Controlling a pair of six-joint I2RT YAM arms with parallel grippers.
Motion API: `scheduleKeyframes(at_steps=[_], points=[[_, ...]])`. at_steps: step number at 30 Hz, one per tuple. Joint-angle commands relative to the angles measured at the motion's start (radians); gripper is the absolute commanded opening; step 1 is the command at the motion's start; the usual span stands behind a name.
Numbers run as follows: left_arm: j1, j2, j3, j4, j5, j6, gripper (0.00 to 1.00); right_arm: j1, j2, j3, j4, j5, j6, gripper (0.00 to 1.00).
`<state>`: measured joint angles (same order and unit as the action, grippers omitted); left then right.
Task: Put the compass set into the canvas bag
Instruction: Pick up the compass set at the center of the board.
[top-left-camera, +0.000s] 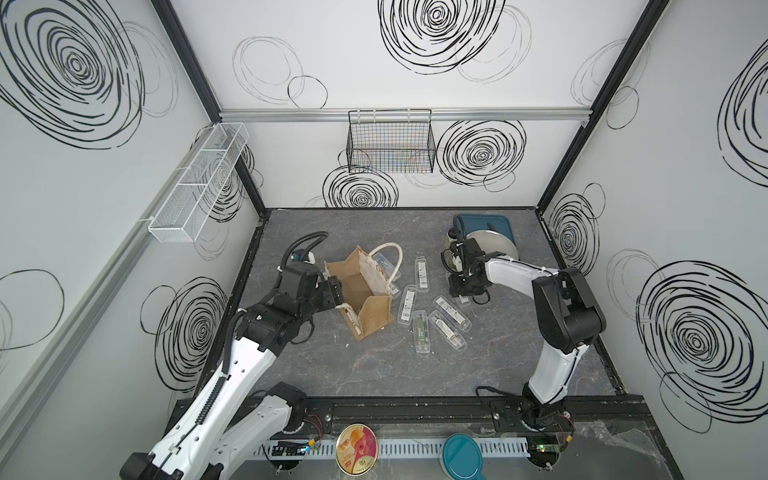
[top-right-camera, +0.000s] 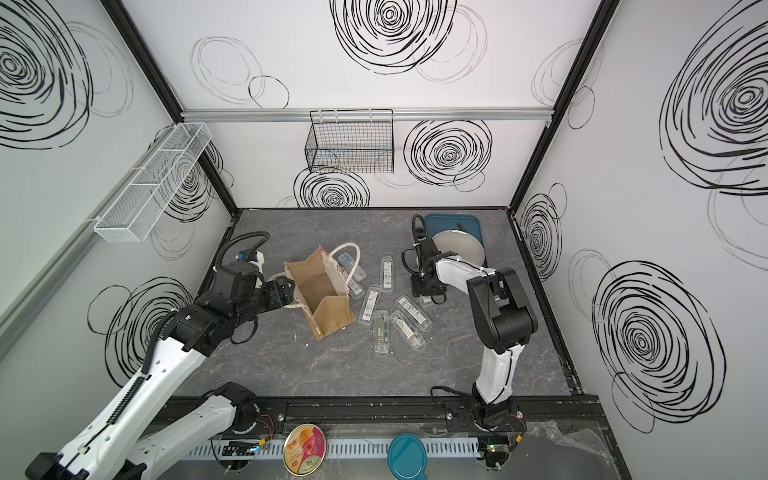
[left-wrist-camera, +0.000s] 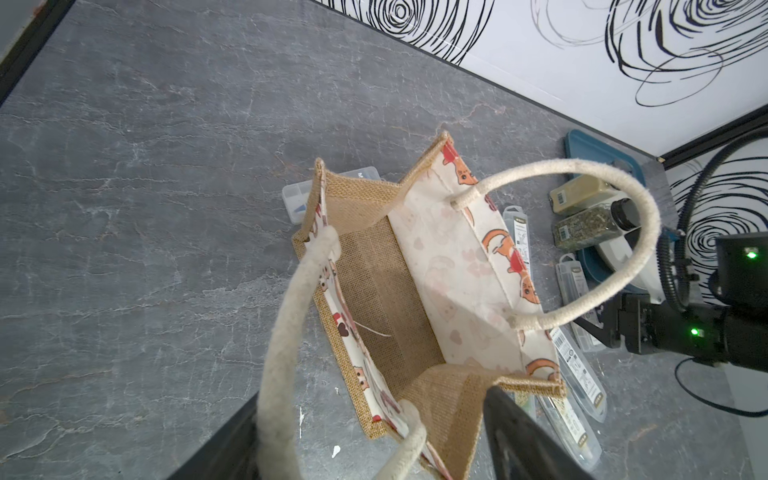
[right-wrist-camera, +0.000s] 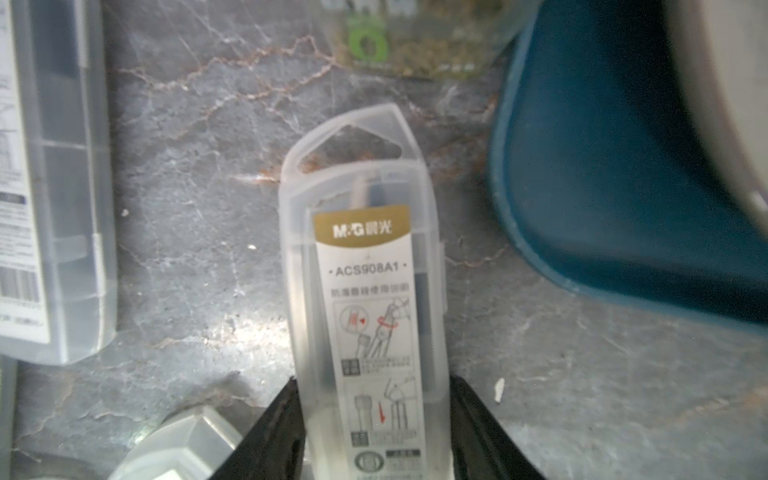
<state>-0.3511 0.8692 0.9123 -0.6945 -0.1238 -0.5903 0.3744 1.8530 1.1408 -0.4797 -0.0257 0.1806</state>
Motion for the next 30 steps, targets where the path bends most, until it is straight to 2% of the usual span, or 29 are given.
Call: scheduleKeyframes(at_steps=[1, 12, 24, 30], points=[[0.013, -0.012, 0.030, 0.000, -0.035, 0.009, 0.81, -0.003, 0.024, -0.005, -0.042, -0.016, -0.021, 0.57], [0.016, -0.016, 0.011, 0.013, -0.029, -0.003, 0.81, -0.007, 0.059, -0.011, -0.049, -0.036, -0.026, 0.60], [0.019, -0.010, 0.010, 0.018, -0.042, -0.002, 0.81, 0.005, 0.036, 0.012, -0.065, -0.030, -0.033, 0.41], [0.023, -0.033, 0.015, 0.007, -0.069, -0.013, 0.81, 0.024, 0.011, 0.029, -0.077, -0.016, -0.040, 0.38]])
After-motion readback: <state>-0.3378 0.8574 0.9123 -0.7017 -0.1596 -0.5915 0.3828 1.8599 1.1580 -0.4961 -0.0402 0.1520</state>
